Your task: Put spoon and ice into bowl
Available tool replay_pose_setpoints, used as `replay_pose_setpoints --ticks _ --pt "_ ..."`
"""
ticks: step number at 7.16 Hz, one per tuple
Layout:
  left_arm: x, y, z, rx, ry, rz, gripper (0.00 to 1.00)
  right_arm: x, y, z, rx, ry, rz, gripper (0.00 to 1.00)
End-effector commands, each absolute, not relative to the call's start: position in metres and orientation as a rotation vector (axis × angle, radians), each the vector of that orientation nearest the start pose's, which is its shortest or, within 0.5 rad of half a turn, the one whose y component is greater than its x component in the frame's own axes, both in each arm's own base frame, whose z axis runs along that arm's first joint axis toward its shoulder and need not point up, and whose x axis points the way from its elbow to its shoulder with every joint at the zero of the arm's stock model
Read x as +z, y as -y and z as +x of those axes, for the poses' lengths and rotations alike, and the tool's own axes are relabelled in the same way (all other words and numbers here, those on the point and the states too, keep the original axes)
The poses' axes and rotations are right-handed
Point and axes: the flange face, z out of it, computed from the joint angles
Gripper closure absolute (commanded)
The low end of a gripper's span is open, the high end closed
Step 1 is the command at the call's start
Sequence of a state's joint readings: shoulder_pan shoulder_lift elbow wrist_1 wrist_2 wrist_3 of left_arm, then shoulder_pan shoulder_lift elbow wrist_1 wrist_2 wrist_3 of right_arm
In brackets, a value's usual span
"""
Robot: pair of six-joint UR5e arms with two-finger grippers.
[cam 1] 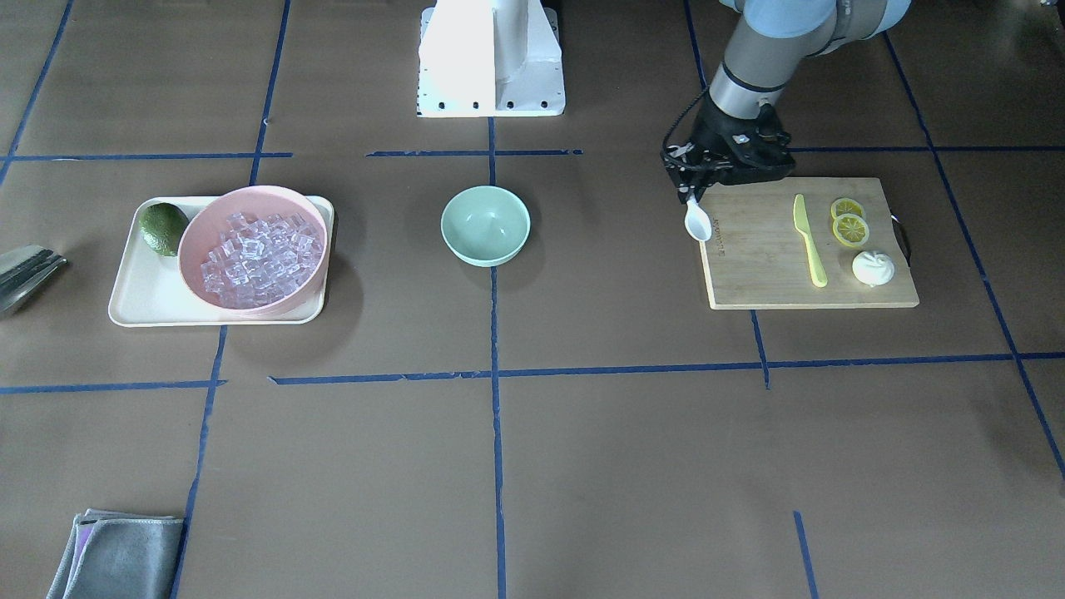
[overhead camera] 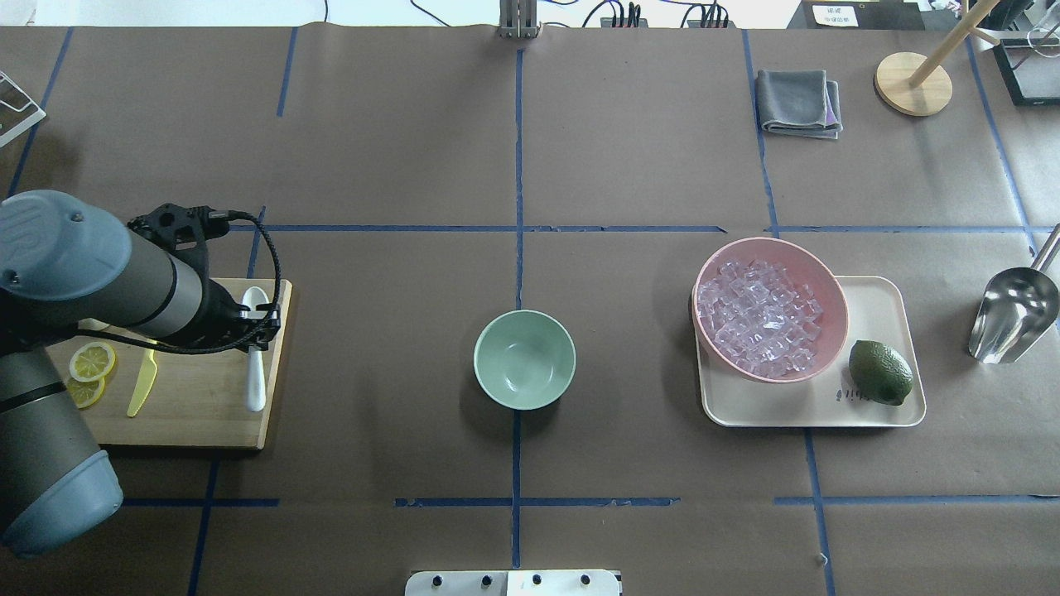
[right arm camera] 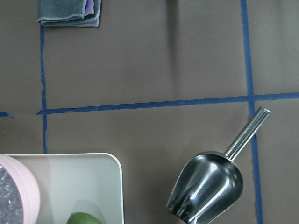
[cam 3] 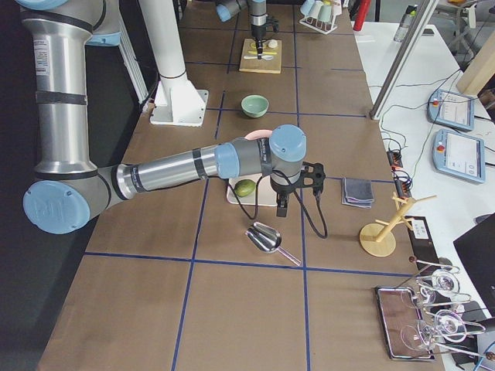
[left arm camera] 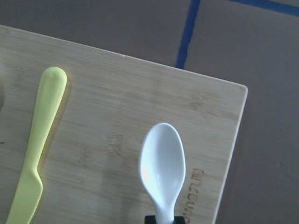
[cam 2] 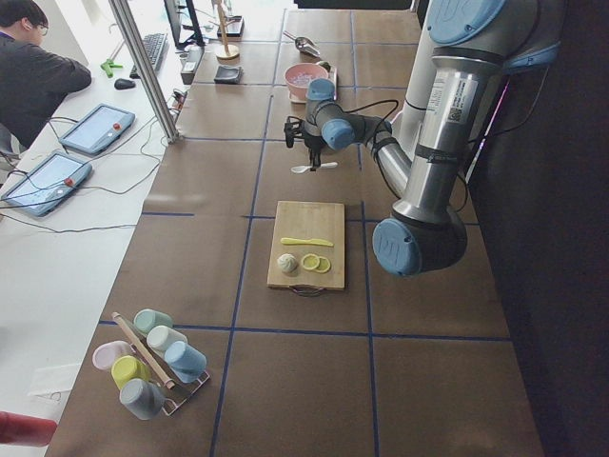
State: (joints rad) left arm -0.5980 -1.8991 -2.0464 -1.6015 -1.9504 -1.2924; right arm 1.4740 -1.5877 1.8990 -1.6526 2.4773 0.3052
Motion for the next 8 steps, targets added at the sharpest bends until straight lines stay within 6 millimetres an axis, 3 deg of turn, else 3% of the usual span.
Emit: replay_pose_setpoints --ticks 1,2,4,6,8 --pt "0.2 0.364 0.443 -0.12 -0.991 -0.001 1.0 0.456 0.489 -0.028 0.133 0.955 0.036 0.0" --pt "0.18 0.353 0.461 -0.138 -1.012 -0.035 1.0 0.438 0.491 -0.054 0.156 0.985 0.049 0.0" --pt "0.164 0.348 0.503 -0.124 -1.003 -0.06 1.0 0.407 0.493 -0.12 0.165 0.983 0.076 0.0" --pt "0.145 0.365 0.54 -0.129 -0.986 -0.048 1.0 0.385 0.496 -0.146 0.157 1.007 0.057 0.0" --pt "0.141 0.374 0.557 -0.127 -0.976 -0.05 0.98 0.378 0.497 -0.154 0.18 1.012 0.044 0.0"
